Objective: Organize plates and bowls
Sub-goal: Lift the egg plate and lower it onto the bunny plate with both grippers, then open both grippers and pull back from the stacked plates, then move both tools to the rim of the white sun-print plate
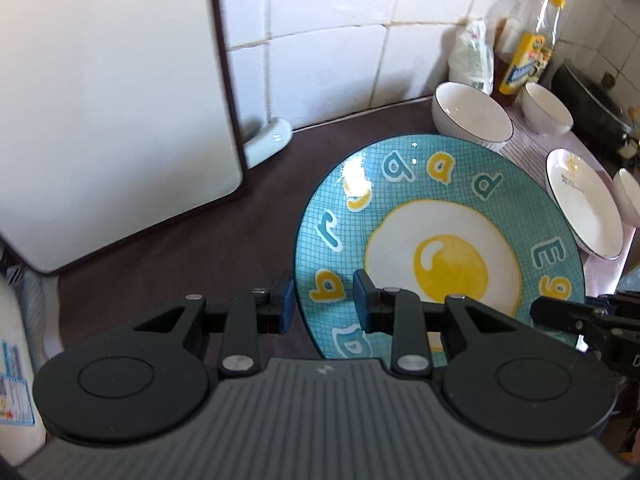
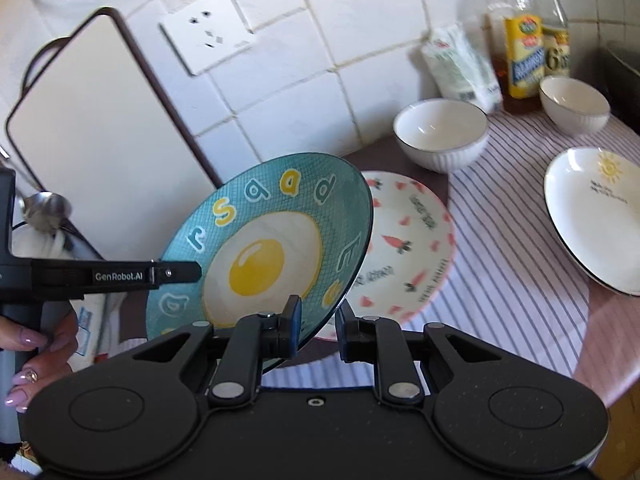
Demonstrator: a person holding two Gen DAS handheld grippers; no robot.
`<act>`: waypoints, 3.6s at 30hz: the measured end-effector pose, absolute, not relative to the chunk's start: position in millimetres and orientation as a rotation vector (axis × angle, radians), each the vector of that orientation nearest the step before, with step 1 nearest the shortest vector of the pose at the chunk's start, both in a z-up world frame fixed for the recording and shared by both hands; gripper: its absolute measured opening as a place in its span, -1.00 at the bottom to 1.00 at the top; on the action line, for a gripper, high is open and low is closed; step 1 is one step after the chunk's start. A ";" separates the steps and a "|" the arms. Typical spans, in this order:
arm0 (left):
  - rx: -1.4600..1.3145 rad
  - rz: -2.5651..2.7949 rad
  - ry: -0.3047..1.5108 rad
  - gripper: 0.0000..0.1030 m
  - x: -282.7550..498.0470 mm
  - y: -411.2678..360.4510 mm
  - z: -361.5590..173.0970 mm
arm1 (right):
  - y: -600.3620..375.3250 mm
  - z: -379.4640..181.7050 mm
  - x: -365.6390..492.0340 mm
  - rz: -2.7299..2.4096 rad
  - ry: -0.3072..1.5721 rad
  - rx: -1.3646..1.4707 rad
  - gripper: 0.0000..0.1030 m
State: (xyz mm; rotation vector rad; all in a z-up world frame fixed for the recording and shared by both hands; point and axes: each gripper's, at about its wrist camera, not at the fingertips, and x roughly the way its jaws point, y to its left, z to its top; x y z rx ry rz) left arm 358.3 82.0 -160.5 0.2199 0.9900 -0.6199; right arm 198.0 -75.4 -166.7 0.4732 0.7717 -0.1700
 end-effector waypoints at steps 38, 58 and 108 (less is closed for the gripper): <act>0.408 -0.639 1.183 -0.63 396.8 15.2 -207.5 | -95.8 -203.0 246.8 -0.361 0.959 0.339 -0.37; 0.365 -0.581 1.207 -0.72 377.1 47.3 -173.4 | -104.3 -195.4 224.2 -0.343 0.879 0.317 -0.33; 0.251 -0.564 1.161 0.56 224.9 -150.5 -108.5 | -331.9 -108.9 30.7 -0.181 0.610 0.285 0.44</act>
